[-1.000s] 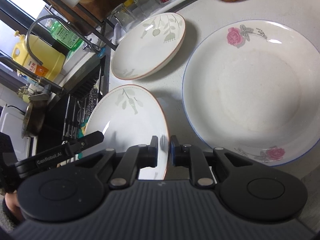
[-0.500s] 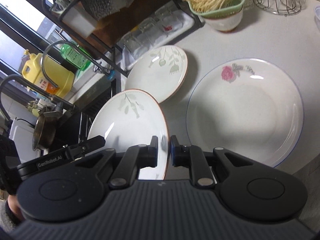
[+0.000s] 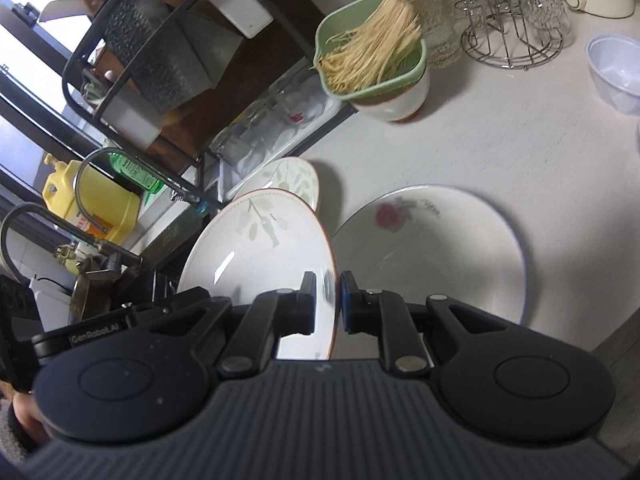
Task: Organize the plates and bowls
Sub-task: 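Lift the leaf-pattern plate with both grippers and carry it over the rose plate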
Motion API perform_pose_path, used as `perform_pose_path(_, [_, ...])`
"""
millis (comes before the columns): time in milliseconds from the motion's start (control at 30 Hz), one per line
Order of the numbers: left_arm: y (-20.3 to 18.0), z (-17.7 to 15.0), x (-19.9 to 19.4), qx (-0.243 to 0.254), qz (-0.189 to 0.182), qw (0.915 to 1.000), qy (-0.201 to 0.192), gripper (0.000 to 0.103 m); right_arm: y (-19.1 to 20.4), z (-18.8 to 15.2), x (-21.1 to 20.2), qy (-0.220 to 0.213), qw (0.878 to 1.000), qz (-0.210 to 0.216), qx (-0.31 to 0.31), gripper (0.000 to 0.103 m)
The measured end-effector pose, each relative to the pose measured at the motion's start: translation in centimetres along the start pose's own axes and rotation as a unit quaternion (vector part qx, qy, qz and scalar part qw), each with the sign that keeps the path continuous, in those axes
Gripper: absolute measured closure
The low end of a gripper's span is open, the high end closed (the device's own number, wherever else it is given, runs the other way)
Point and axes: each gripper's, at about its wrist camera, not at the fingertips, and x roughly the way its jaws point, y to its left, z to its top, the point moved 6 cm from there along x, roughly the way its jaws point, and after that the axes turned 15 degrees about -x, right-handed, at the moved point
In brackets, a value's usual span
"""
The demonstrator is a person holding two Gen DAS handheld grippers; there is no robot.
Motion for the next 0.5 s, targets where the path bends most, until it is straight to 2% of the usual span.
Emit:
perform_pose_path(233, [-2.5,-0.1,2.3,-0.006,0.006,0.9998,0.015,0.049,-4.0,-0.1,0.6,0.013,0.999,0.018,0.025,0.088])
perform_pose_path(500, [-3.5,-1.0,6.0,-0.04,0.019,0.998,0.046,0.049,-8.1,-0.8,2.3,0.043,0.998,0.006,0.041,0.088])
